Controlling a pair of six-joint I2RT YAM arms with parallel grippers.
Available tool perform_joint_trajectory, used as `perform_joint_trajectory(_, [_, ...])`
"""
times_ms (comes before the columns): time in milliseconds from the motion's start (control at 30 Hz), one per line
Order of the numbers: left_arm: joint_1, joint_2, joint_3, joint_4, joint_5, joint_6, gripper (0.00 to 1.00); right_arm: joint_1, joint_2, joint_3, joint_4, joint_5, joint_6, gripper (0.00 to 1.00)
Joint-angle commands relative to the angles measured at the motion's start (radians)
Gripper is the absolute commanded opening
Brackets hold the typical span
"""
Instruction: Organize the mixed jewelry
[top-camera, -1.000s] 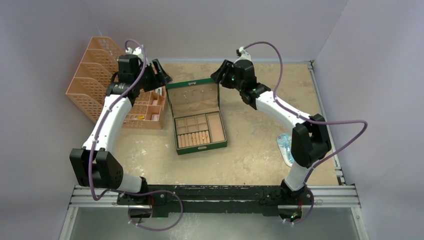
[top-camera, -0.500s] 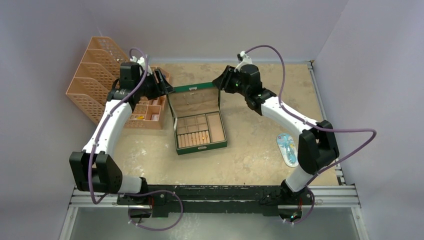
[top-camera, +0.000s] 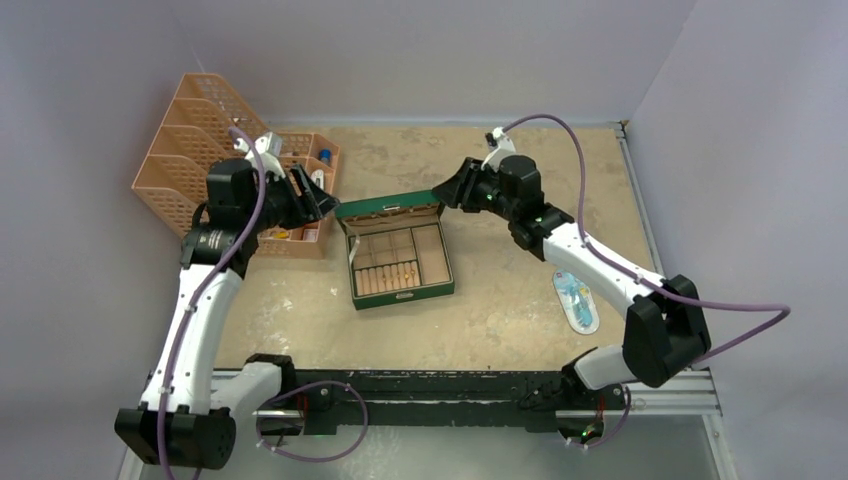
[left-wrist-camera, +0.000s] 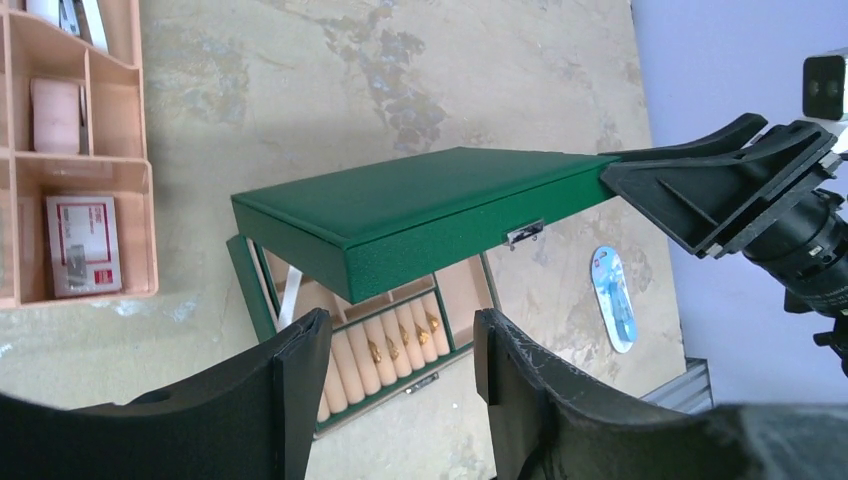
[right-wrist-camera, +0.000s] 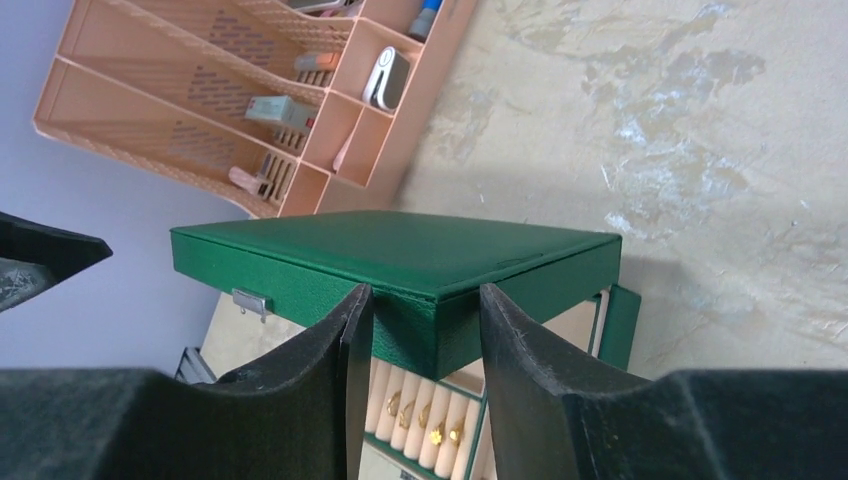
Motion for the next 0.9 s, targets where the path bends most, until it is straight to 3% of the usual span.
perform_joint_trajectory(0, [0.004,-0.045,-0.059,-0.027,-0.004,-0.033,0.54,0.005,-0.027,-0.089,-0.144,-0.014,-0.023,0.43])
perform_joint_trajectory(133, [0.005,-0.048,-0.123,-0.025,0.012,-0.053,0.54,0.005,-0.093,-0.138,-0.173,-0.006,-0.02,0.42])
perform_joint_trajectory(267, [0.005,-0.017,-0.133,-0.05,0.051,-0.03,0.53,0.005,-0.163,-0.183,-0.197,-0.069,-0.045,0.33])
perform_joint_trajectory(367, [0.005,-0.004,-0.123,-0.083,0.043,-0.008,0.53,0.004,-0.234,-0.211,-0.221,-0.081,-0.063,0.32])
perform_joint_trajectory(600, [0.005,-0.016,-0.141,-0.082,0.057,-0.024,0.53,0.006,-0.353,-0.23,-0.264,-0.058,-0.097,0.57])
perform_joint_trajectory(867, [-0.001,0.06,-0.257,-0.009,0.15,-0.072,0.52,0.008,-0.232,-0.234,-0.181,-0.071,-0.077,0.6])
